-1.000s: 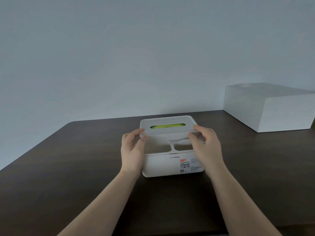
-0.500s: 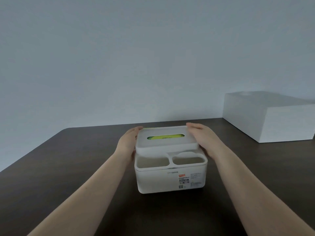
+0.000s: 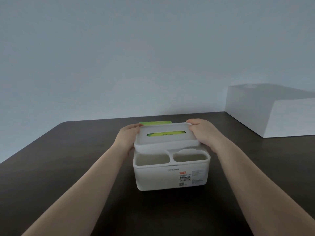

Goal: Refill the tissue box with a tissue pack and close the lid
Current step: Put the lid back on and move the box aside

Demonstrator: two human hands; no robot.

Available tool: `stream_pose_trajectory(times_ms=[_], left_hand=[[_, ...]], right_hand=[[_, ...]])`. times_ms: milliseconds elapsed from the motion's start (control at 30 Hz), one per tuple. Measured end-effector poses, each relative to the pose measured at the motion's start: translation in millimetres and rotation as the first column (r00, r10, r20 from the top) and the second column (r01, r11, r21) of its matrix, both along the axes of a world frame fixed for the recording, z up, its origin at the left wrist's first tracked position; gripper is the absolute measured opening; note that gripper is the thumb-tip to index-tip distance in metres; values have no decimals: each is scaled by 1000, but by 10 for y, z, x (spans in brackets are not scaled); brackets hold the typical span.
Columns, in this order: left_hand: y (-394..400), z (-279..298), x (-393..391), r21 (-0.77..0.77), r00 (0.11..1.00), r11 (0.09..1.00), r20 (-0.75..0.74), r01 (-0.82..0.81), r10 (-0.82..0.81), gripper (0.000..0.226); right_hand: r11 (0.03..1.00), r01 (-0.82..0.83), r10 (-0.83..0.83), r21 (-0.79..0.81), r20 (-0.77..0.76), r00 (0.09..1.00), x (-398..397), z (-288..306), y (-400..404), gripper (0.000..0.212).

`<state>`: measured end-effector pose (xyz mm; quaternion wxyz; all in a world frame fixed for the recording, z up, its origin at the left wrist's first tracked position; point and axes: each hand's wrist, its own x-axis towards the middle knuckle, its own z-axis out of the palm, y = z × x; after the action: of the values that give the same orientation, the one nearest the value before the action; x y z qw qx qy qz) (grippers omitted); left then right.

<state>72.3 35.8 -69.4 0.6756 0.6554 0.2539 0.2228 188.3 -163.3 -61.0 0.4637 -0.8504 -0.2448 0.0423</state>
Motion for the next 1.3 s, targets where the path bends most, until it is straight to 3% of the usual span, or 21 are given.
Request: stream_pose_trajectory(times_ms=[133, 200, 300, 433, 500, 633, 733, 867, 967, 1067, 1133, 1300], left_hand=[[32, 8, 32, 125, 993, 992, -114, 21, -7, 28], [-4, 60, -22, 156, 976, 988, -214, 10, 24, 28], [-76, 84, -188, 141, 950, 990, -312, 23, 23, 45], [-237, -123, -497, 126, 971, 967, -123, 221, -206, 48], [-321, -242, -682, 90, 933, 929, -27, 359, -358, 43], [-337, -330, -845, -26, 886, 886, 27, 463, -462, 48], [-355, -271, -867, -30, 885, 885, 5, 465, -465, 42], [-440, -219, -860, -24, 916, 917, -47, 397, -398, 40], [-477, -156, -819, 53, 943, 956, -186, 290, -276, 49], [-472, -134, -773, 237, 935, 958, -347, 163, -73, 29], [-487, -126, -785, 332, 933, 939, -359, 90, 37, 20], [-492, -154, -768, 453, 932, 891, -333, 29, 140, 22]], right_hand=[[997, 46, -46, -55, -4, 999, -56, 11, -12, 43], [998, 57, -56, 22, -60, 997, -196, -1, -51, 45], [996, 54, -45, 69, -126, 991, -452, -31, -163, 51], [997, -8, 20, 72, -156, 987, -671, -92, -319, 68], [998, -44, 52, 48, -180, 982, -757, -143, -412, 80], [994, -64, 81, 85, -216, 973, -850, -235, -509, 50], [996, -40, 56, 75, -224, 973, -874, -233, -502, 44], [998, -41, 51, 46, -244, 969, -919, -181, -498, 48], [999, -35, 35, 4, -260, 965, -928, -166, -495, 47], [998, 61, -65, -23, -311, 948, -929, -181, -484, 41], [988, 151, -150, -24, -351, 924, -941, -195, -498, 28], [961, 212, -237, -176, -135, 962, -951, -139, -510, 21]])
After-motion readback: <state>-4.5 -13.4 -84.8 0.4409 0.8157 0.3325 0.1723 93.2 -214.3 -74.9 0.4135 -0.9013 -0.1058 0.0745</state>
